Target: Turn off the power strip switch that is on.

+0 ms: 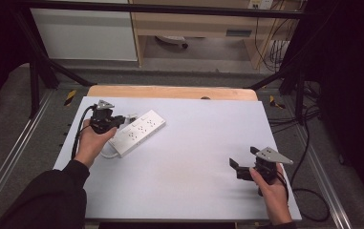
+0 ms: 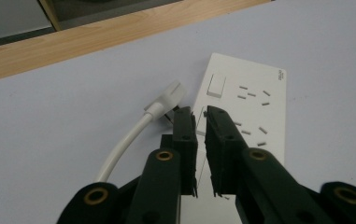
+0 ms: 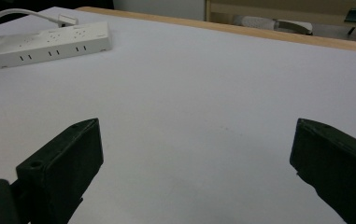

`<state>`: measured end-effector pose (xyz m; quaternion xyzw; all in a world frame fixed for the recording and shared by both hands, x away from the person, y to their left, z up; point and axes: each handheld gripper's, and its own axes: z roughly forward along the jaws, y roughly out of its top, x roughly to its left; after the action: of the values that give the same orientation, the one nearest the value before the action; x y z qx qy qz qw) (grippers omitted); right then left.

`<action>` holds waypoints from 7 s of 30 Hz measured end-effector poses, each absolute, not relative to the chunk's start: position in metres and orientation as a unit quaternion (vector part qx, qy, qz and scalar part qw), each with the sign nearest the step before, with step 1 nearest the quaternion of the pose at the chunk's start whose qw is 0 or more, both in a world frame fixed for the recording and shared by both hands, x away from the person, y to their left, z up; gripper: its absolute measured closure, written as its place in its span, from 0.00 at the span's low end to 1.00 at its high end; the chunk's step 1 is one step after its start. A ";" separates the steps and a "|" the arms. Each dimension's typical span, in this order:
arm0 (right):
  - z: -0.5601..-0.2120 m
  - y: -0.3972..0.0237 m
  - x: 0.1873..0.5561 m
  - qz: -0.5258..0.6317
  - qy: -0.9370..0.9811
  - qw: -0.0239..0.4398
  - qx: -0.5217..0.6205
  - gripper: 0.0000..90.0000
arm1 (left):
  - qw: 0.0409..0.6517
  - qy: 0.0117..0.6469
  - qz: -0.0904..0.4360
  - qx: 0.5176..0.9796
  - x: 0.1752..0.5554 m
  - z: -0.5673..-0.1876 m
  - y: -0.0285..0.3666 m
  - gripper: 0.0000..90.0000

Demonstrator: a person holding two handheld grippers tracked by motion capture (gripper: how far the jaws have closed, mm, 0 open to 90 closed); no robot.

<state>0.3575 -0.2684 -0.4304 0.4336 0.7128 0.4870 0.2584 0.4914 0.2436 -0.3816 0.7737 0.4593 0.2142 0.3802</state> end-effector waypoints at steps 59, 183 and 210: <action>-0.430 -0.269 0.357 0.487 0.712 0.258 0.434 0.03 | 0.353 0.458 0.192 0.793 0.506 -0.416 0.232 1.00; -0.431 -0.269 0.358 0.485 0.717 0.255 0.430 0.02 | 0.448 0.452 0.218 0.740 0.499 -0.387 0.219 0.10; -0.430 -0.269 0.357 0.489 0.718 0.251 0.427 0.02 | 0.464 0.437 0.216 0.740 0.471 -0.359 0.229 0.09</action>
<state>0.3572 -0.2692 -0.4301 0.4269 0.7178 0.4894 0.2511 0.4713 0.2291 -0.3586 0.7399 0.4366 0.2156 0.4641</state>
